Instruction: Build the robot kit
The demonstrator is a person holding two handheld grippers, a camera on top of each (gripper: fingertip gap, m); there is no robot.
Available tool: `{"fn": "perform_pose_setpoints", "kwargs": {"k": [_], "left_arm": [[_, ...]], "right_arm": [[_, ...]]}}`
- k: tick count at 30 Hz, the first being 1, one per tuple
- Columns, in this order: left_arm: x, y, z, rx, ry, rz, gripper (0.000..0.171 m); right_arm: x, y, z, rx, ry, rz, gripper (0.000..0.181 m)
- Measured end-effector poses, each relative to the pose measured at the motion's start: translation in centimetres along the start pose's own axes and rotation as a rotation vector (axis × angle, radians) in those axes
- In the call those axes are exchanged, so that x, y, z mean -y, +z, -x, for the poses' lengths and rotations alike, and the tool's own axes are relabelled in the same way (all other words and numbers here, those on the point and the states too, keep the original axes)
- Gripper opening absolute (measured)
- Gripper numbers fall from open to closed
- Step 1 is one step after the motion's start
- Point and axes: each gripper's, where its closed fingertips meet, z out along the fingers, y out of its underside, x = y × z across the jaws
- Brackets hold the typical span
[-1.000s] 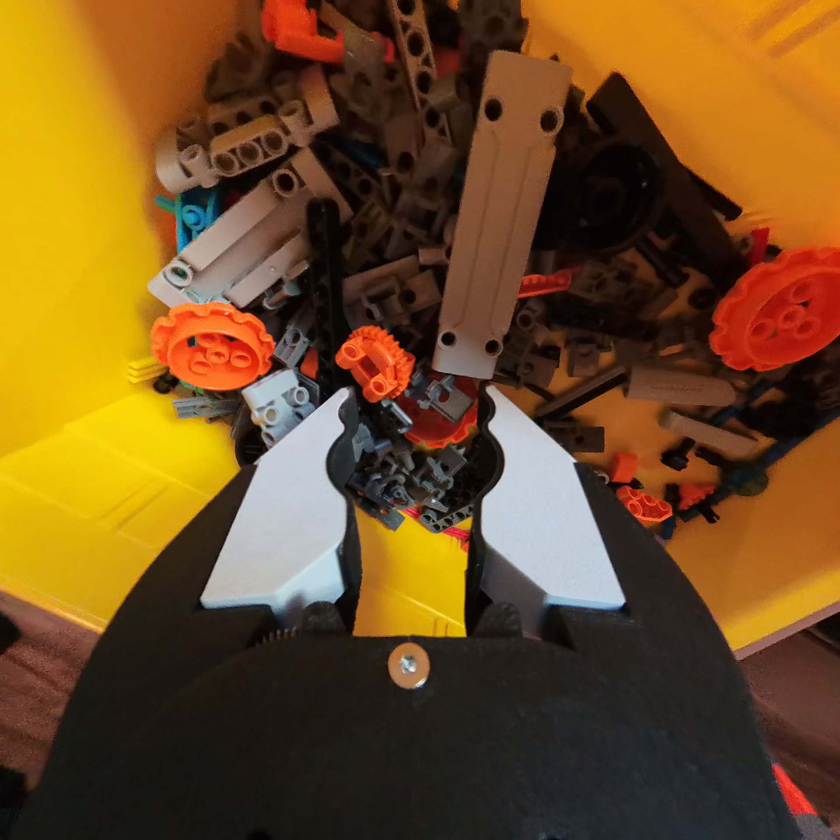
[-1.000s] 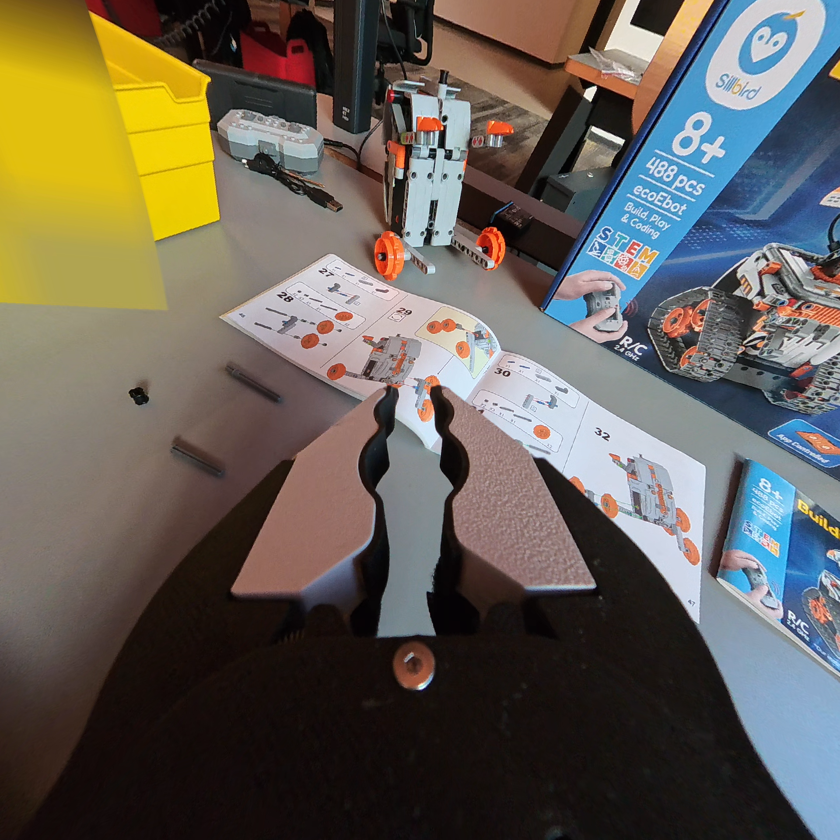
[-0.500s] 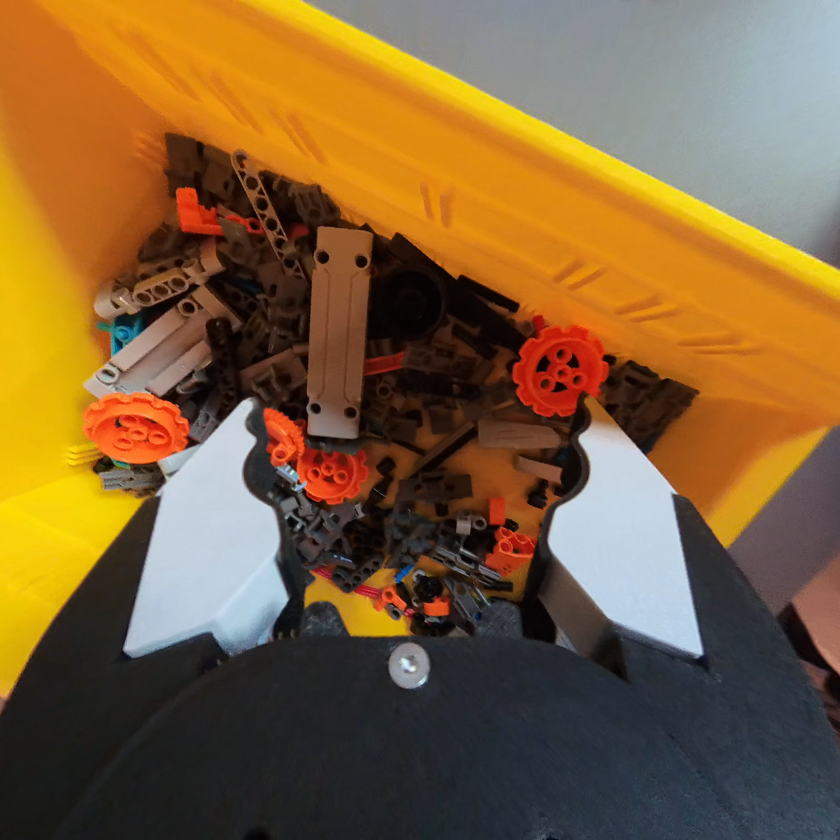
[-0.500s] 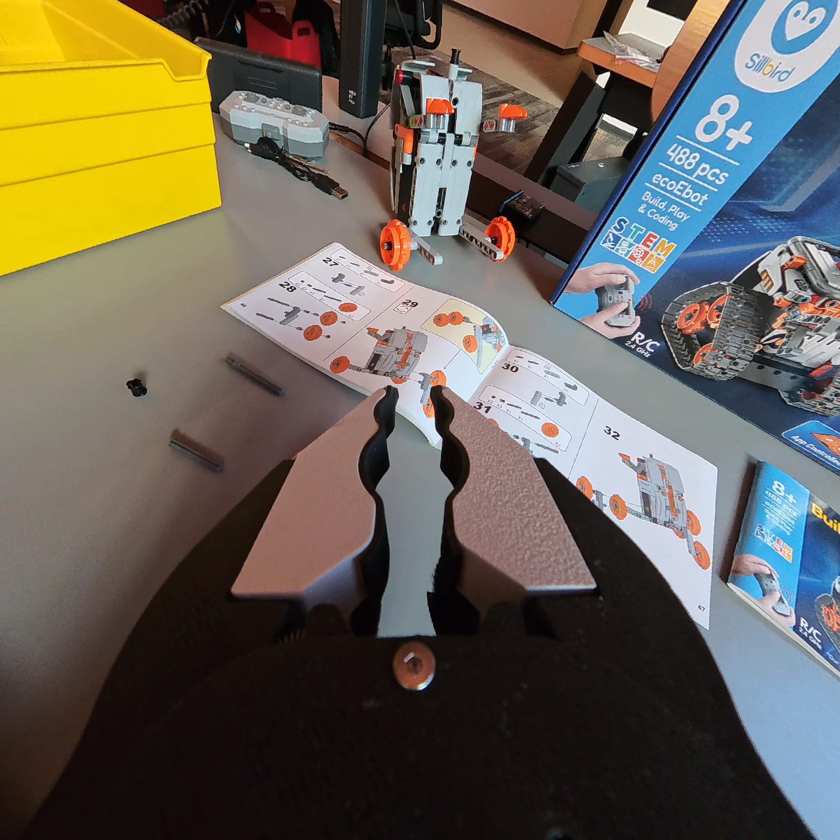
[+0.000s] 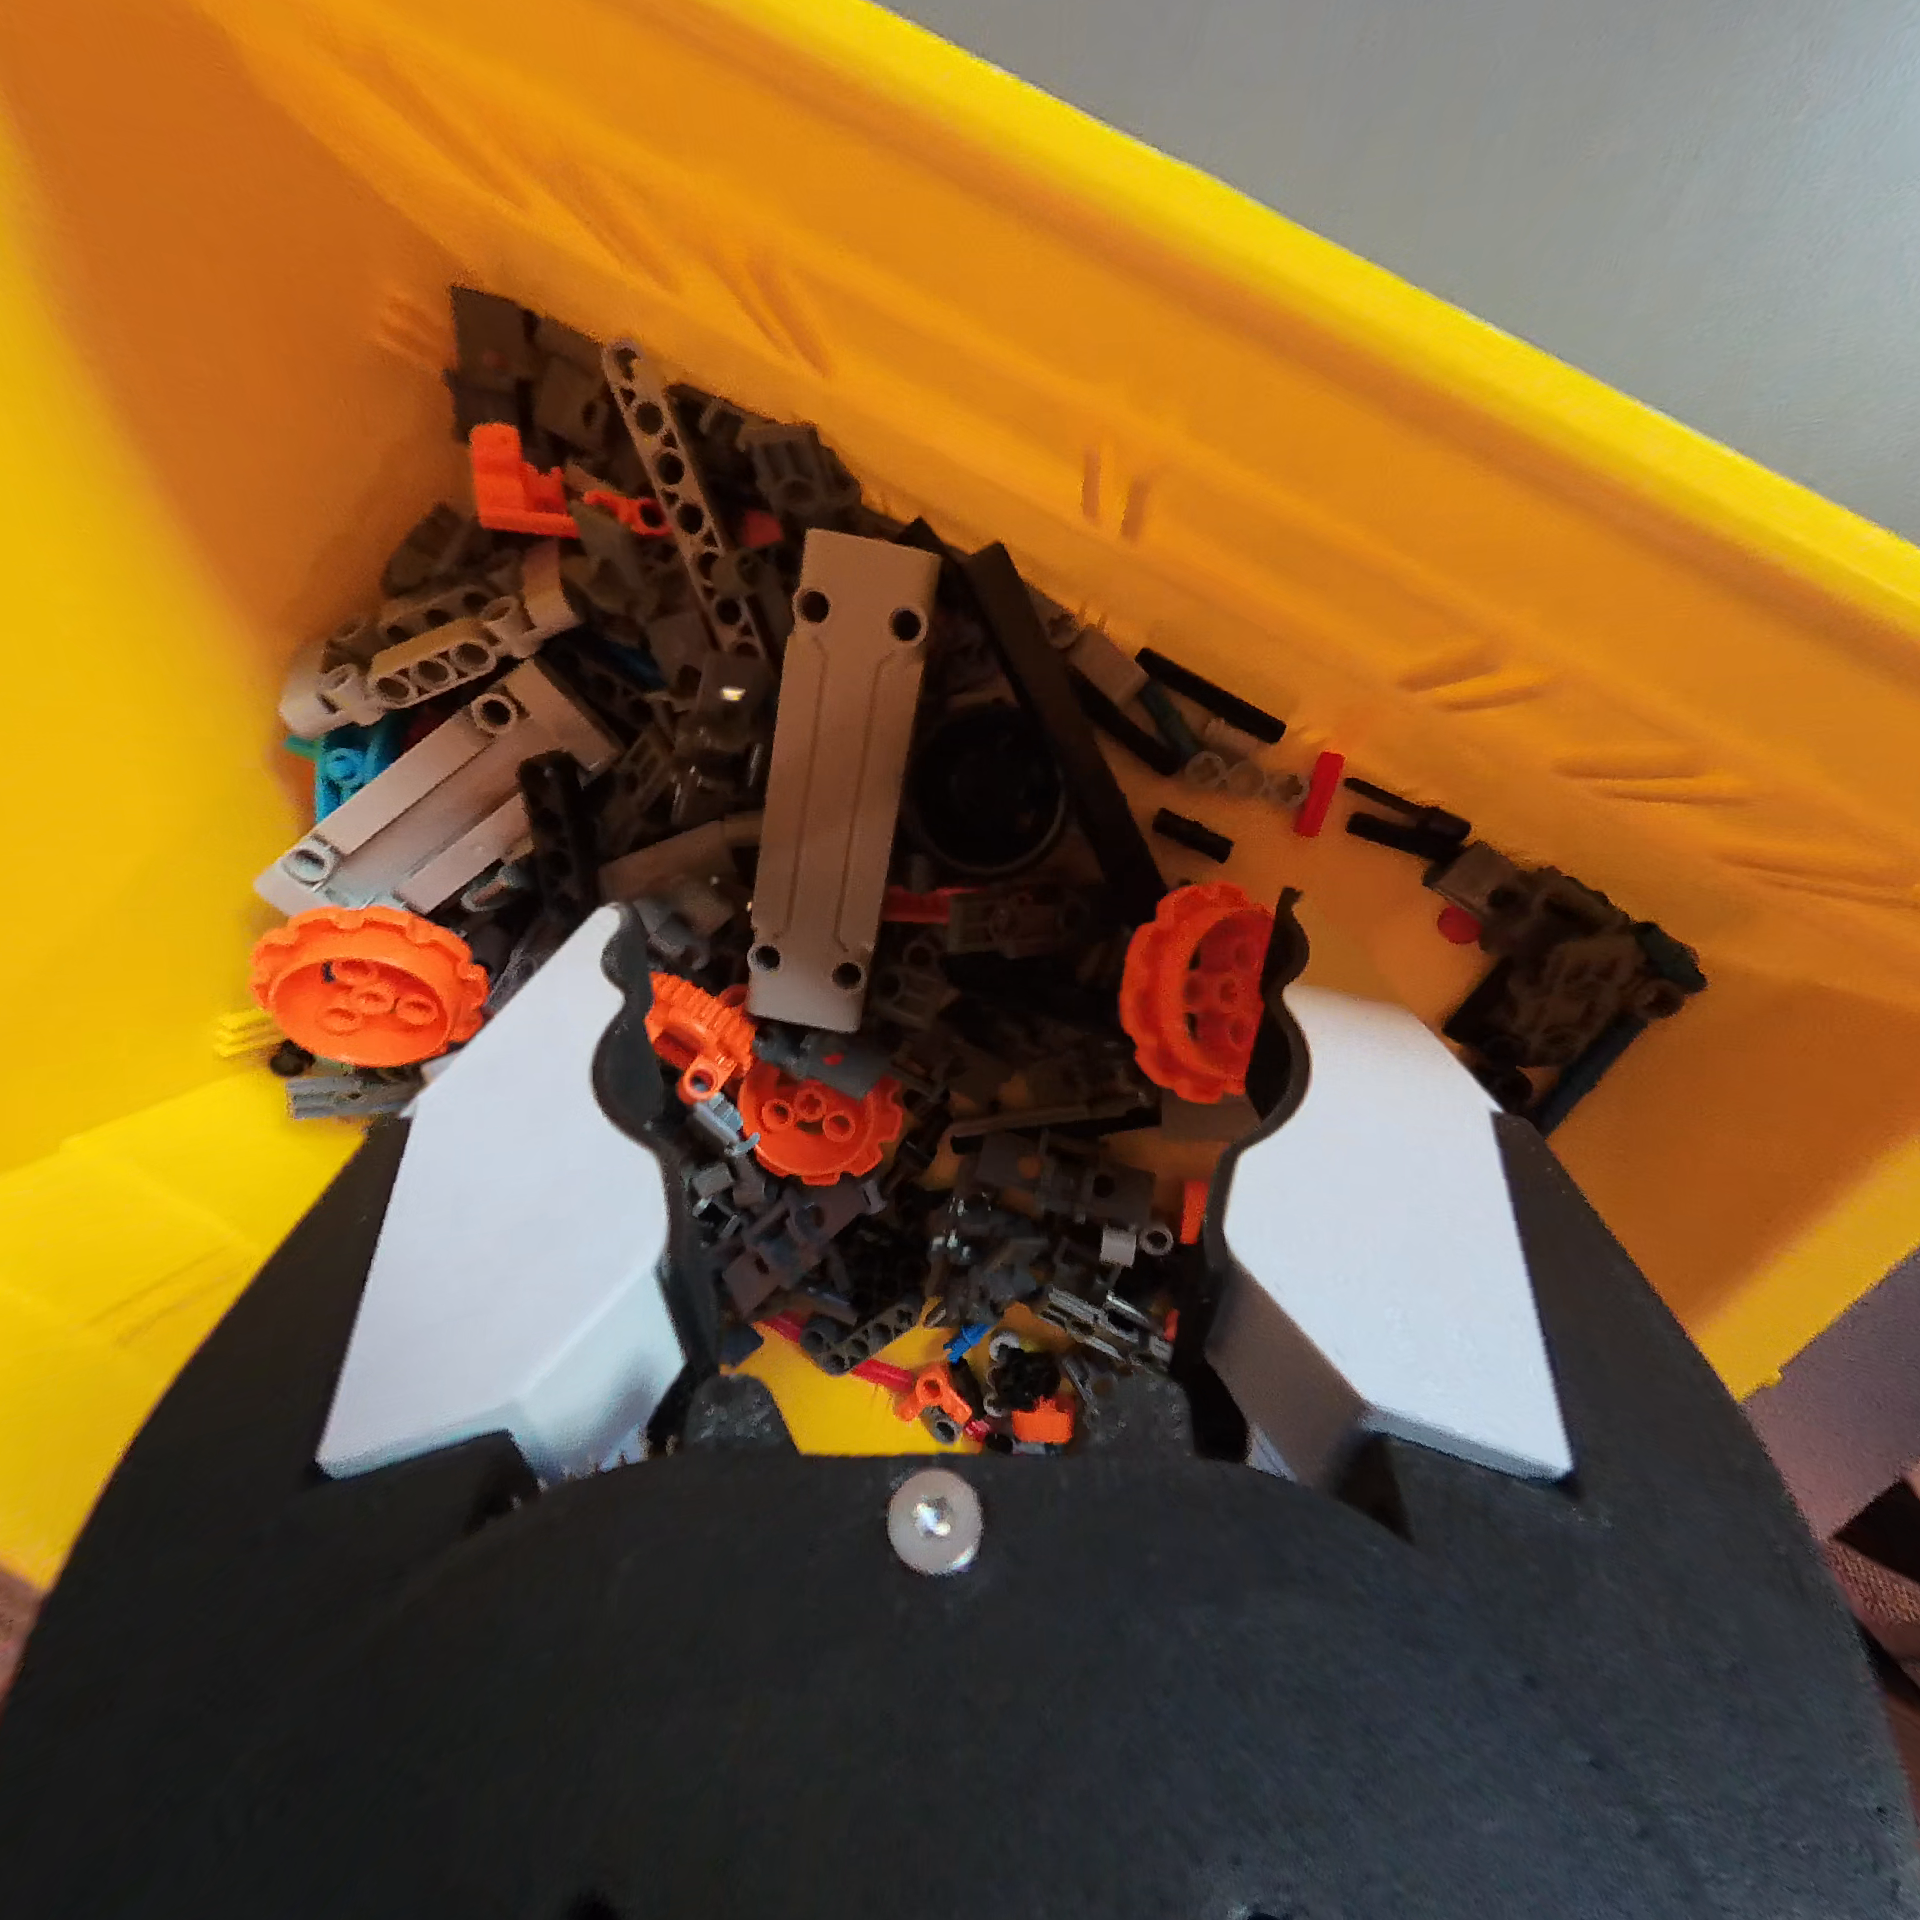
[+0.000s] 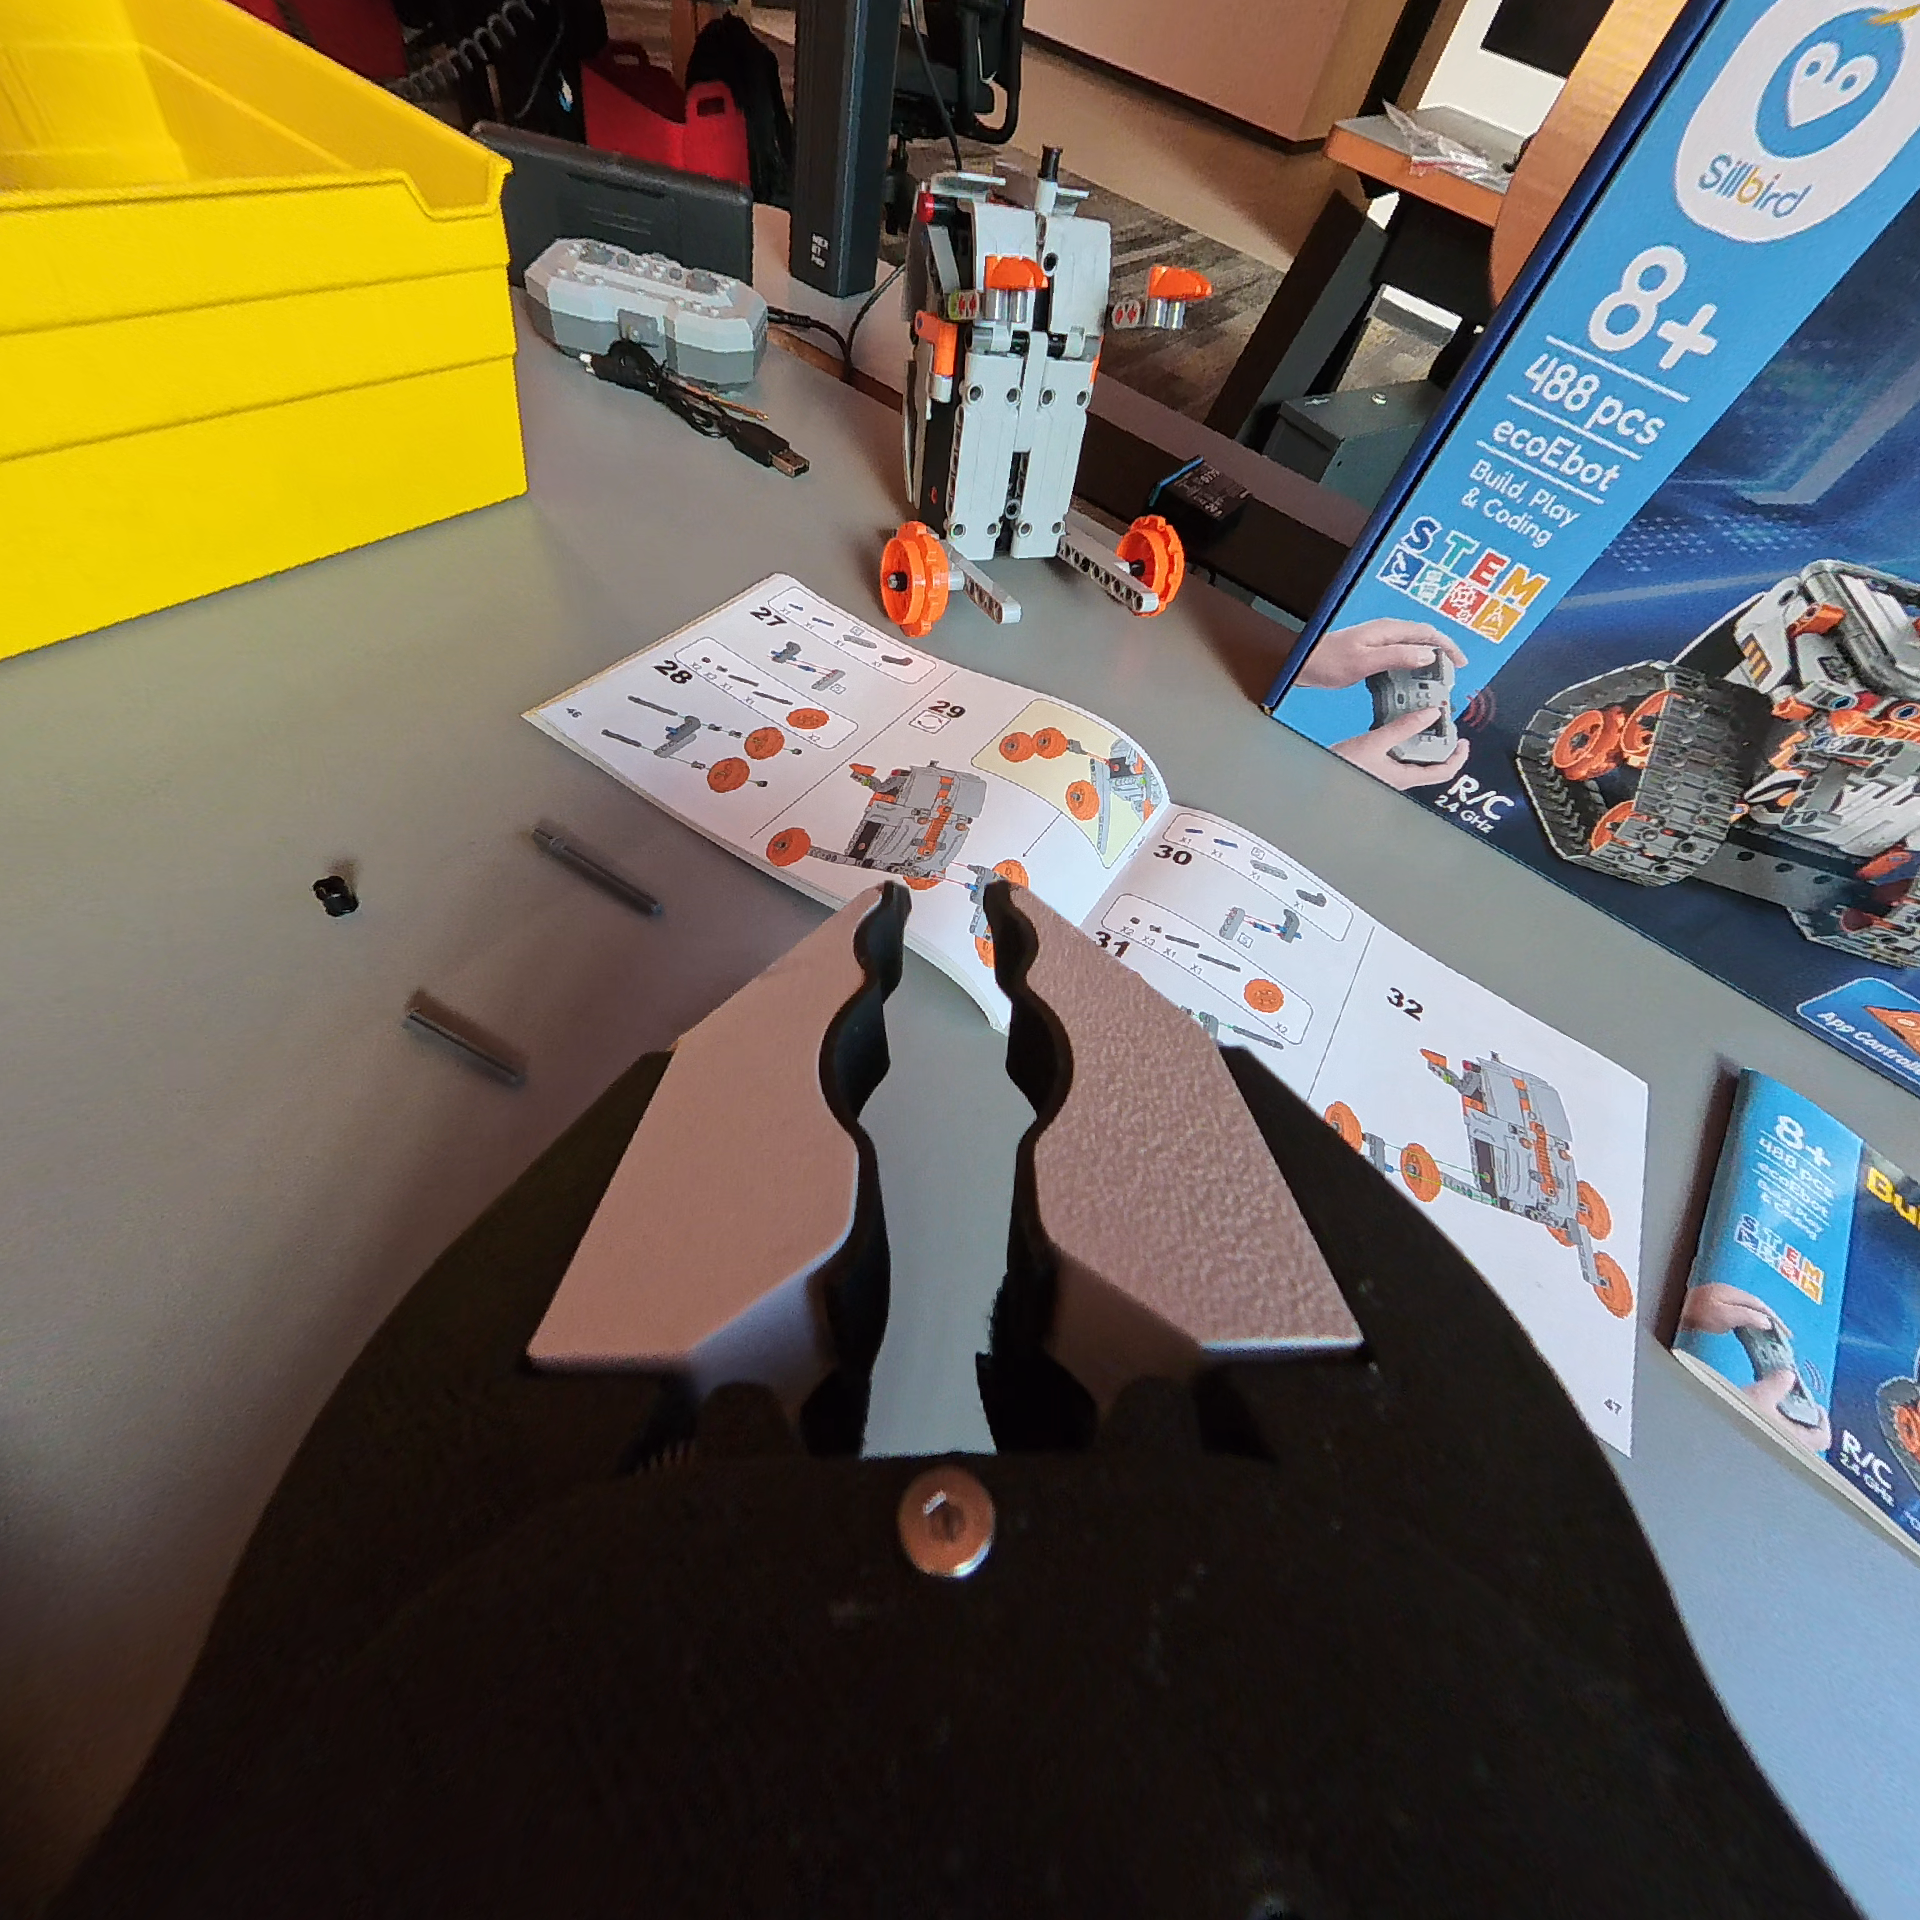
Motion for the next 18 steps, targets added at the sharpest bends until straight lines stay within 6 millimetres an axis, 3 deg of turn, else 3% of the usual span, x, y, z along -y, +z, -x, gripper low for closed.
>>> {"fn": "perform_pose_setpoints", "kwargs": {"k": [7, 9, 16, 18], "left_arm": [[-0.5, -3.4, 0.2, -0.010, -0.077, -0.077, 0.108], [-0.6, -4.2, -0.3, -0.044, -0.100, -0.101, 0.097], [-1.6, -5.5, -1.6, -0.098, -0.127, -0.102, 0.080], [-1.8, -5.7, -2.1, -0.131, -0.128, -0.099, 0.069]], "right_arm": [[0.0, 0.0, 0.0, 0.005, 0.004, -0.002, 0.015], [0.1, 0.0, 0.1, 0.008, 0.000, -0.001, 0.015], [0.1, 0.0, 0.4, 0.010, -0.024, 0.003, 0.015], [0.1, 0.1, 0.5, 0.017, -0.018, 0.004, 0.015]]}}
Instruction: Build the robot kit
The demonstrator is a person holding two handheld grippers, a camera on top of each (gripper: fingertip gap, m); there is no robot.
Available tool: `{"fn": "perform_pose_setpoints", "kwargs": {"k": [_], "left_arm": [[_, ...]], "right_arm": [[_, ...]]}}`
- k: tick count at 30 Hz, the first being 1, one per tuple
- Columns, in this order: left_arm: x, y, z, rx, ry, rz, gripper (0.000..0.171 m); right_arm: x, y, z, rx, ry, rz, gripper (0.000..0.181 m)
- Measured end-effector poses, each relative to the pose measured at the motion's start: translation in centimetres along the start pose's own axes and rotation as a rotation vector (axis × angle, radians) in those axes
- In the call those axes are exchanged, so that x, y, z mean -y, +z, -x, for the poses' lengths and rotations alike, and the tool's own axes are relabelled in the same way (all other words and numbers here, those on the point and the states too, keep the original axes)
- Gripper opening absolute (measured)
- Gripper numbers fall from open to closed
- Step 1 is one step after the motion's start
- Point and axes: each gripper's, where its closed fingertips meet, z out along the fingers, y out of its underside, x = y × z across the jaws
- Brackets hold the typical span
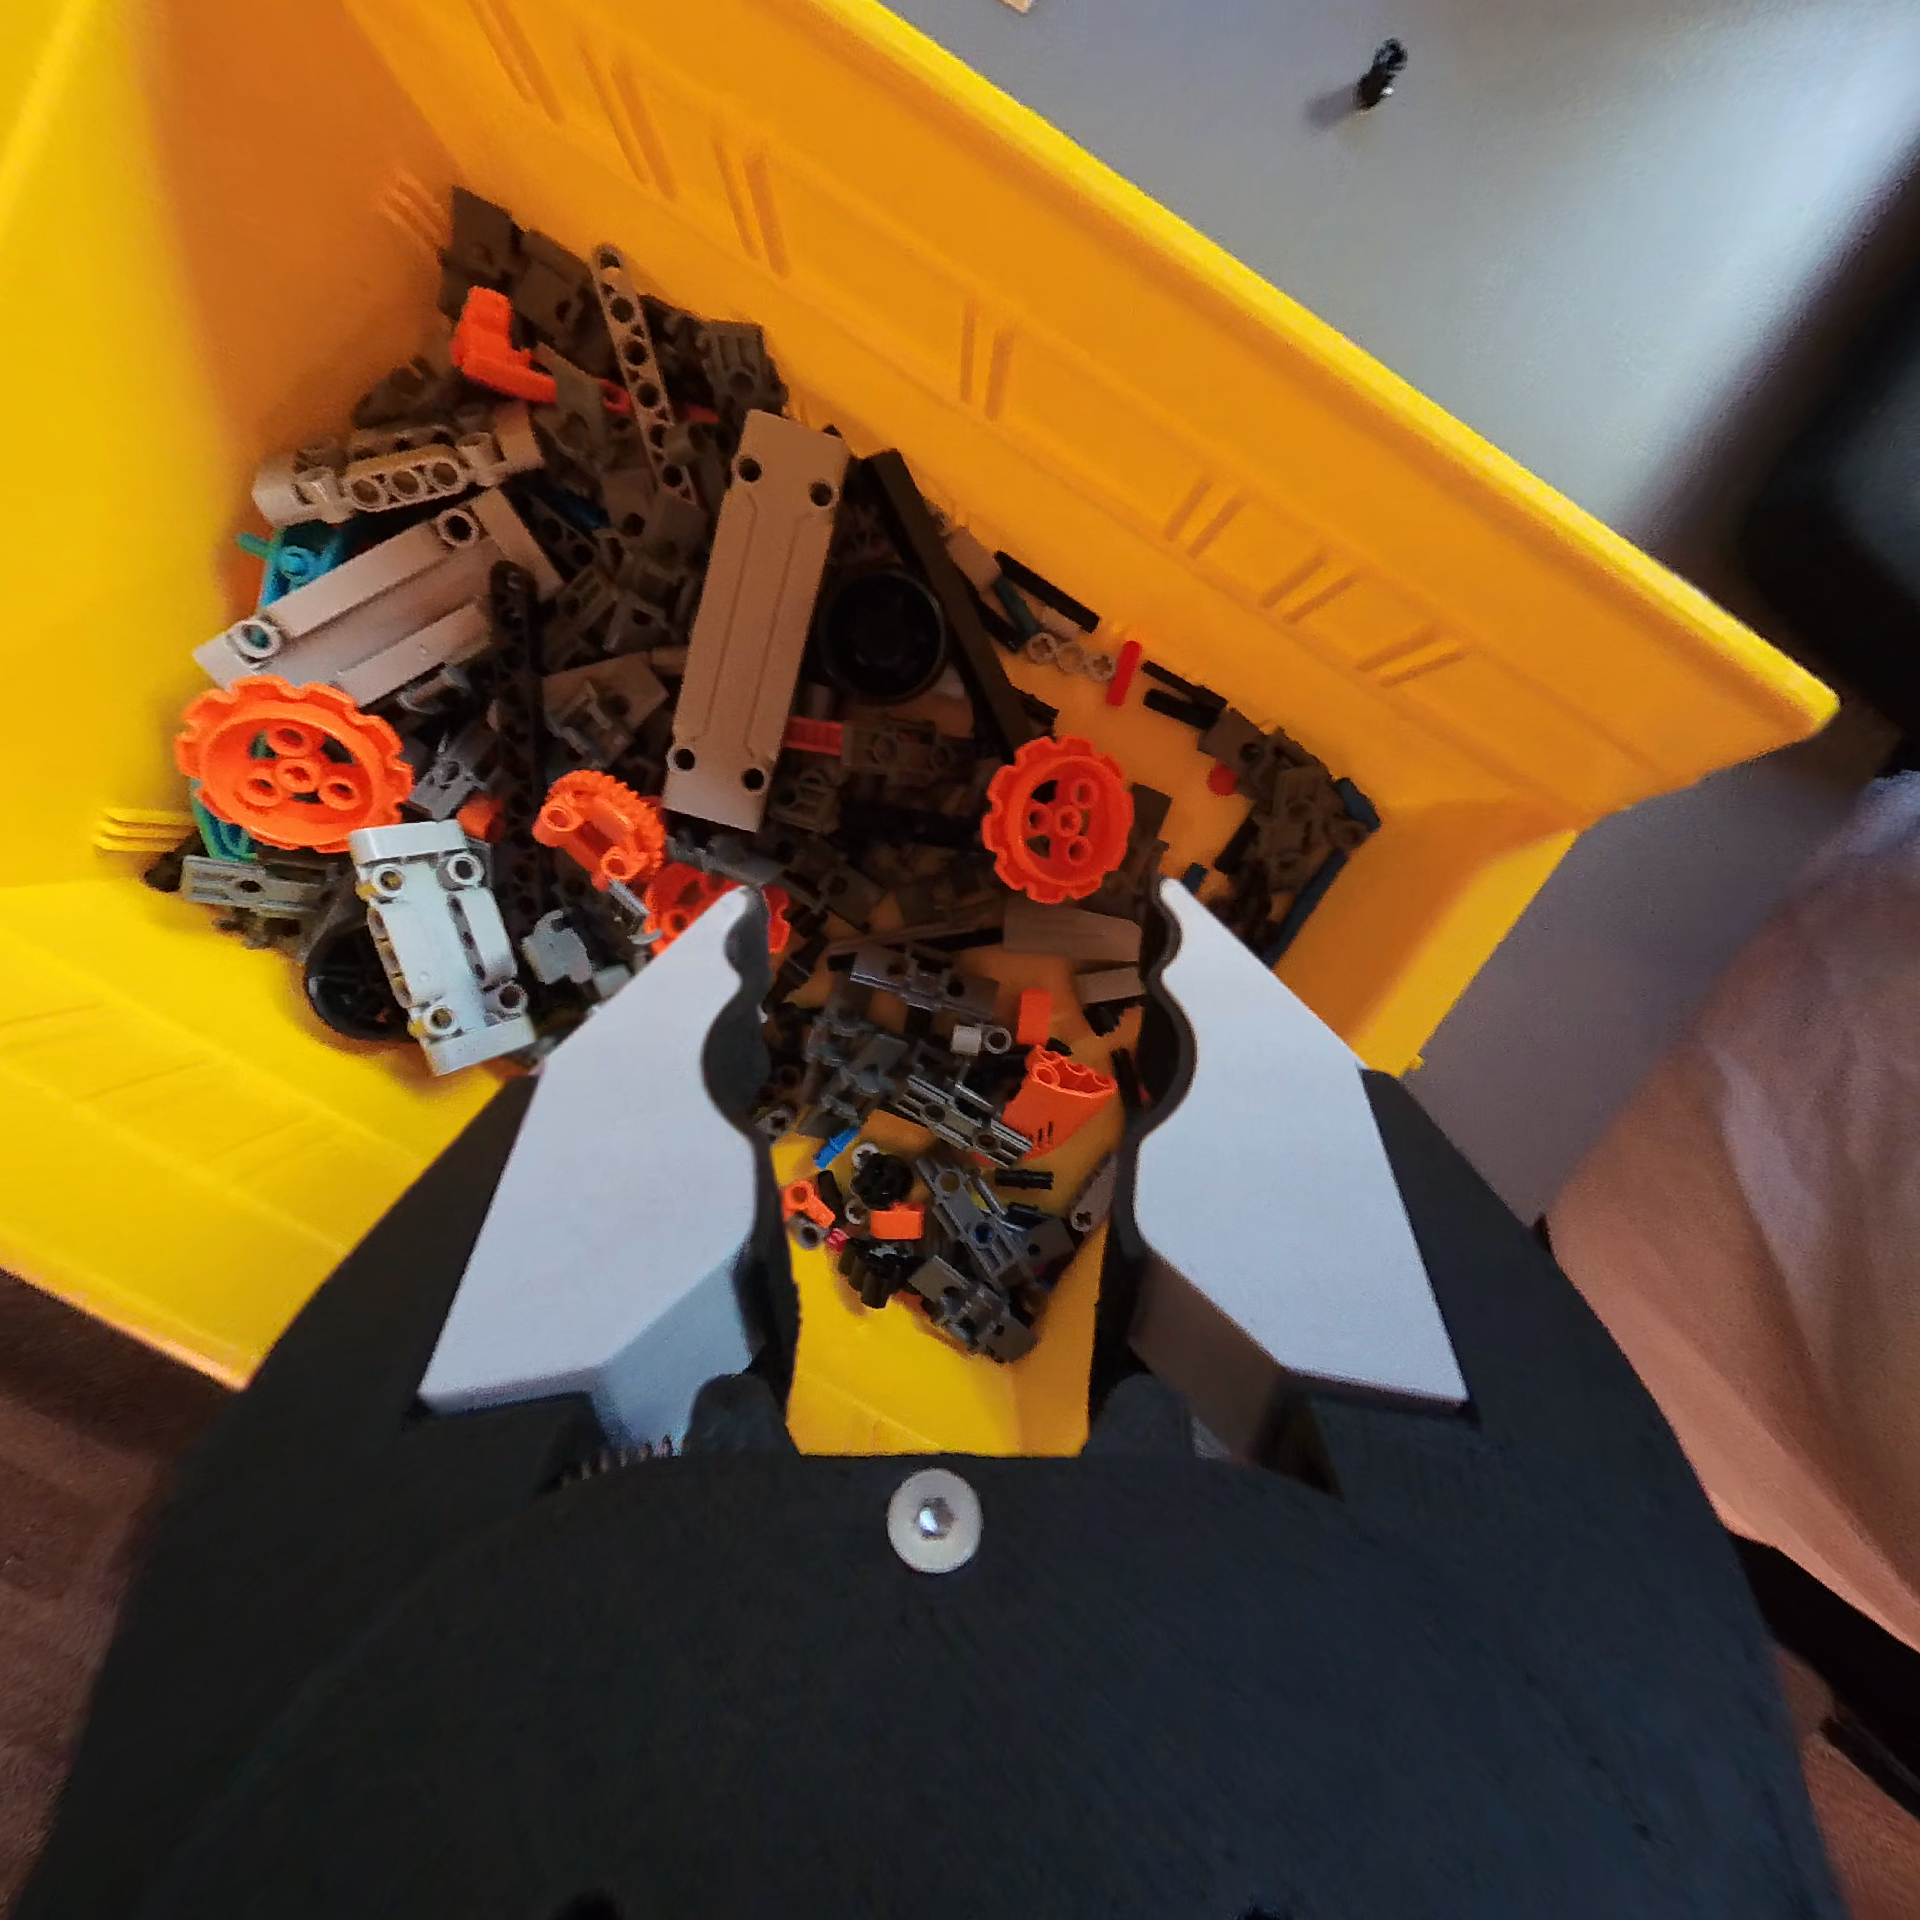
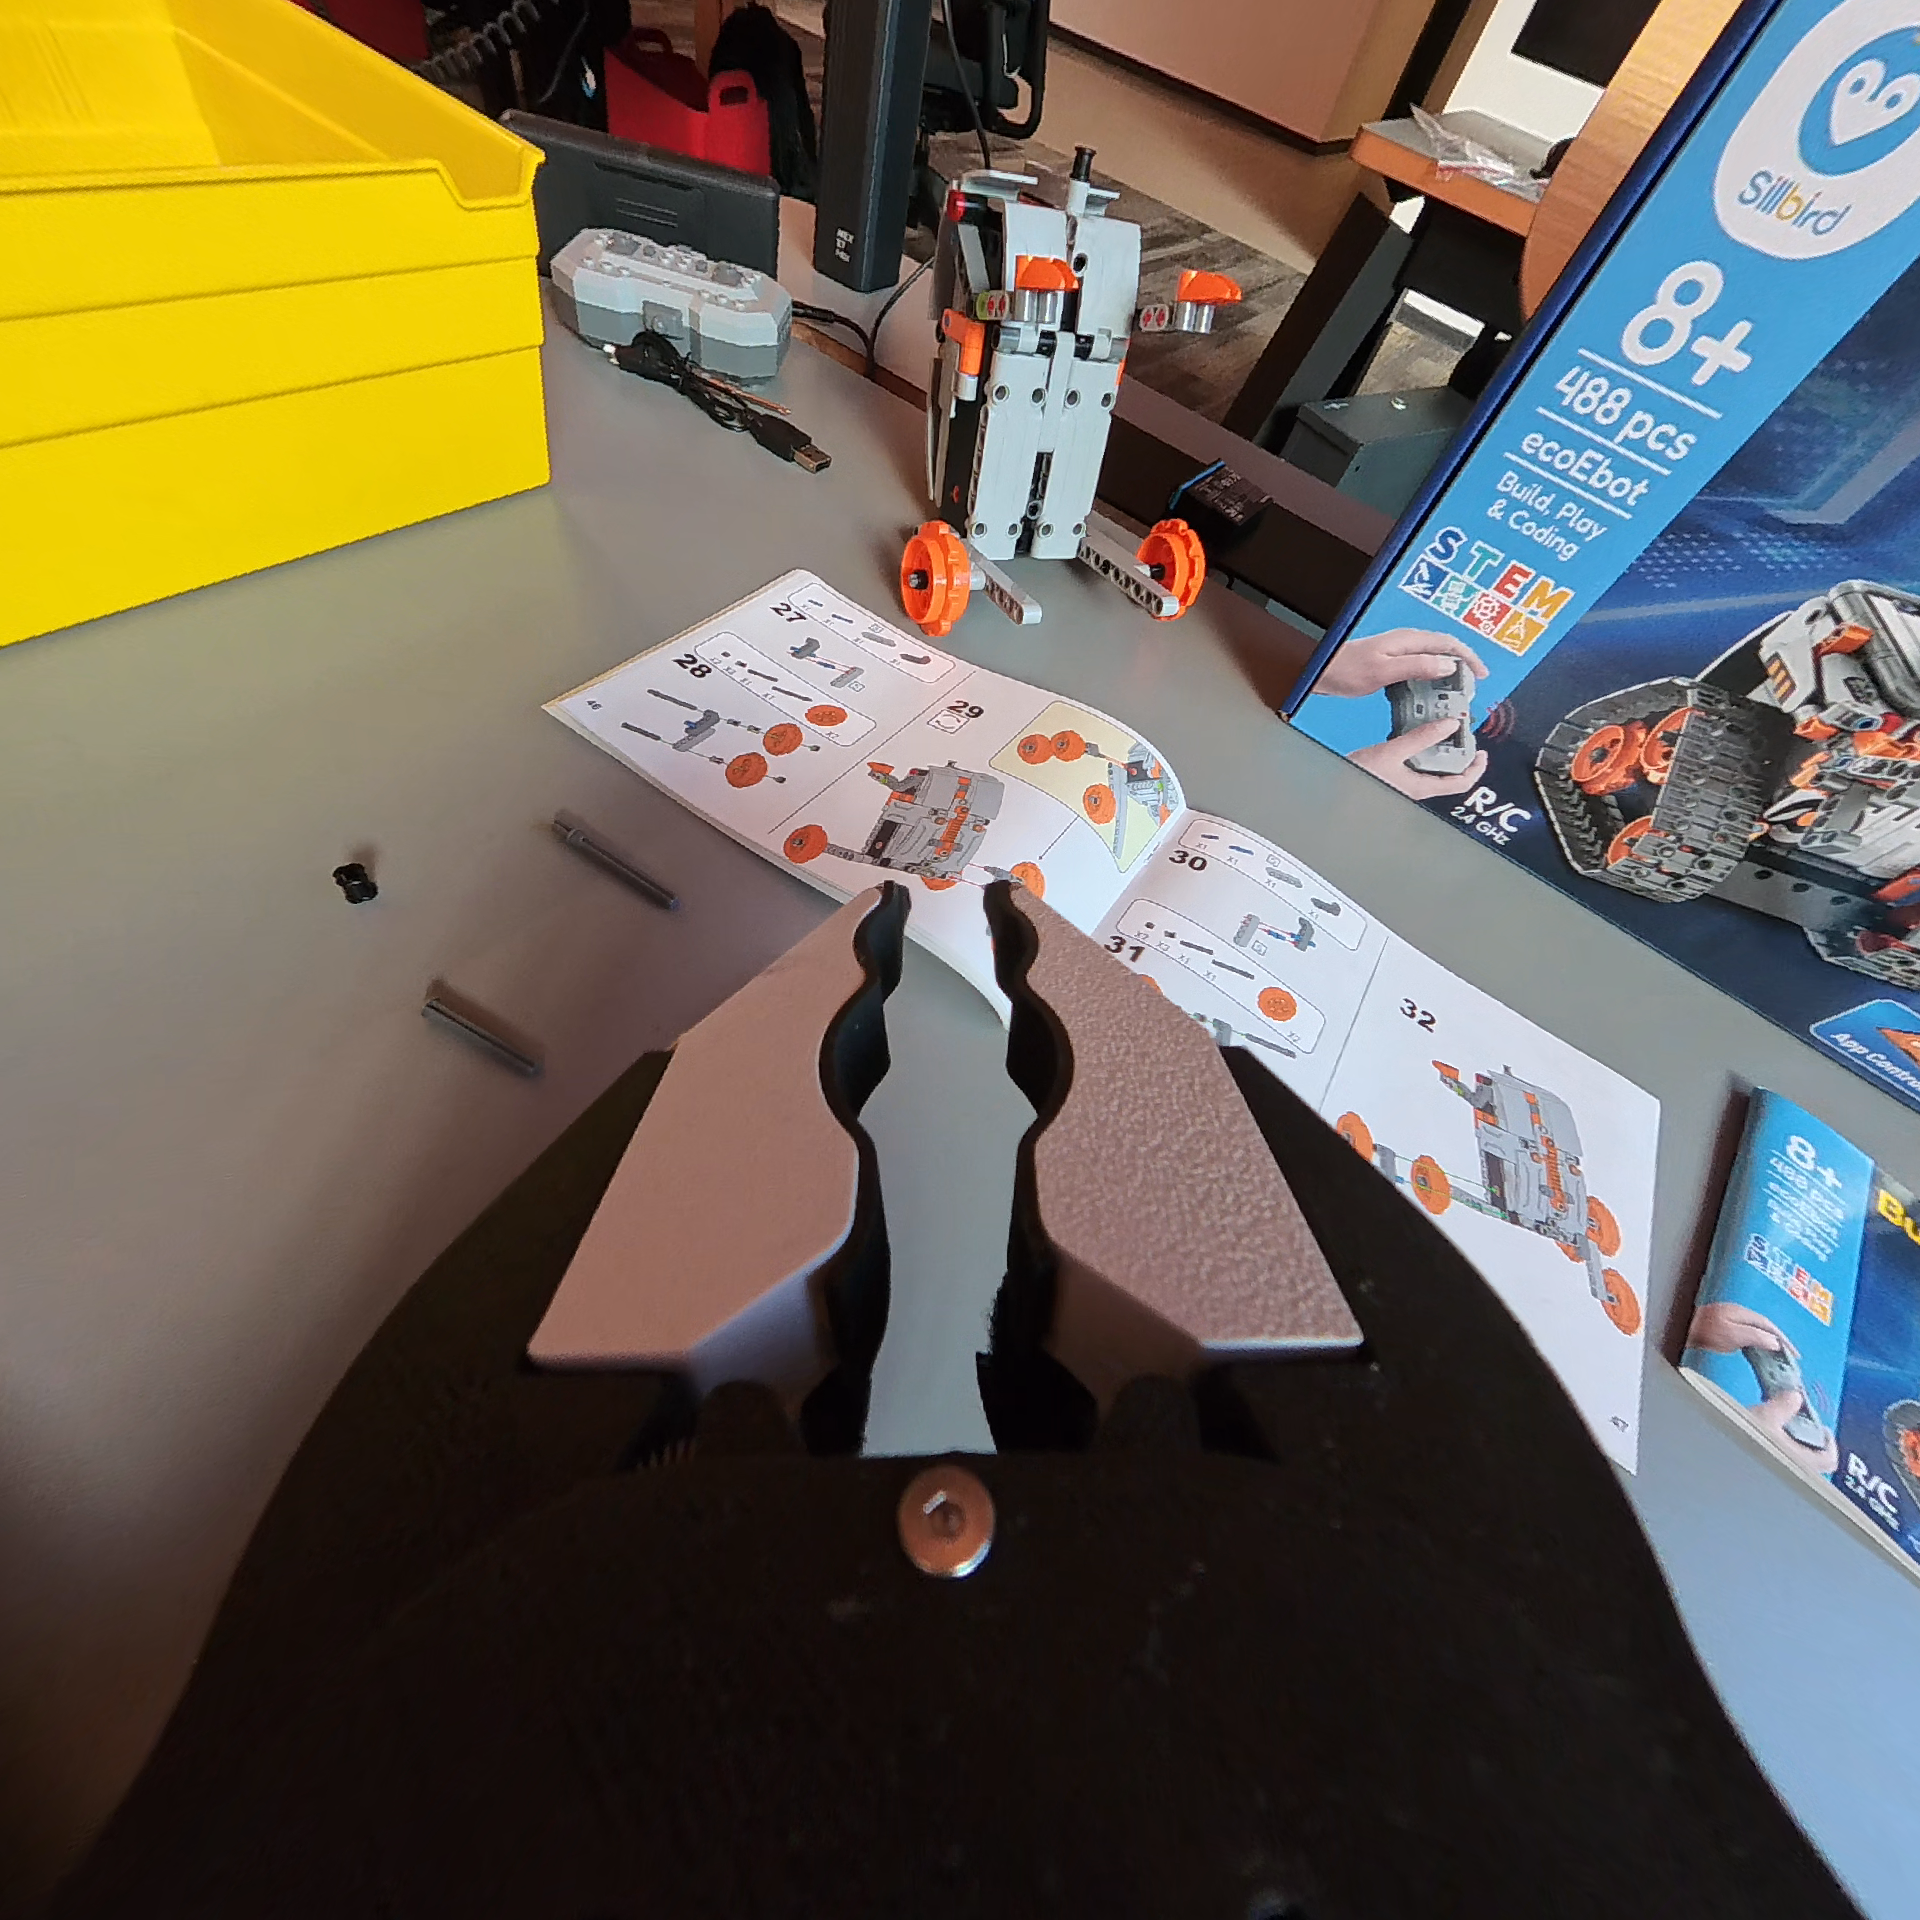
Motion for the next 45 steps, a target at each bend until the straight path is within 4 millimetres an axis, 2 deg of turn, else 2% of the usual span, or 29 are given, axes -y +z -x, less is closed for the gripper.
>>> {"fn": "perform_pose_setpoints", "kwargs": {"k": [1, 4, 7, 10, 14, 17, 21, 26, 32, 36, 39, 41, 45], "left_arm": [[0.0, 0.0, -0.3, -0.019, 0.006, -0.003, 0.063], [0.4, 0.6, -1.5, -0.092, 0.047, -0.008, 0.069], [0.7, 2.1, -2.6, -0.117, 0.148, 0.015, 0.103], [0.6, 3.2, -3.3, -0.091, 0.257, 0.051, 0.106], [0.8, 3.7, -4.0, -0.108, 0.264, 0.058, 0.106], [0.6, 3.7, -3.2, -0.063, 0.282, 0.080, 0.102], [0.7, 3.4, -2.8, -0.041, 0.293, 0.072, 0.082], [0.7, 3.7, -1.7, -0.005, 0.241, 0.055, 0.068], [-0.3, 4.2, -0.7, 0.013, 0.180, 0.088, 0.053], [-0.9, 4.4, -0.9, 0.006, 0.166, 0.106, 0.038], [-0.9, 4.4, -0.9, 0.008, 0.158, 0.118, 0.035], [-1.0, 4.5, -1.3, -0.015, 0.157, 0.131, 0.023], [-1.2, 4.3, -1.3, -0.001, 0.157, 0.163, 0.019]], "right_arm": [[0.0, 0.0, 0.1, 0.002, -0.001, -0.001, 0.015], [0.1, 0.1, 0.2, 0.003, -0.011, 0.000, 0.015], [0.0, 0.1, 0.2, 0.005, -0.010, 0.001, 0.015], [-0.1, 0.2, 0.2, 0.009, 0.003, -0.002, 0.015], [0.1, 0.3, 0.3, 0.018, 0.014, -0.012, 0.015], [0.3, 0.3, 0.1, 0.003, 0.006, -0.029, 0.015], [0.2, 0.5, -0.5, 0.003, 0.067, -0.055, 0.015], [0.6, 0.4, -1.3, -0.008, 0.123, -0.098, 0.014], [1.3, 0.1, -1.5, -0.010, 0.133, -0.147, 0.014], [1.7, -0.1, -1.2, 0.009, 0.140, -0.165, 0.014], [2.1, -0.4, -1.0, 0.019, 0.141, -0.183, 0.014], [2.2, -0.5, -0.9, 0.023, 0.142, -0.184, 0.014], [2.4, -0.7, -0.9, 0.027, 0.146, -0.197, 0.014]]}}
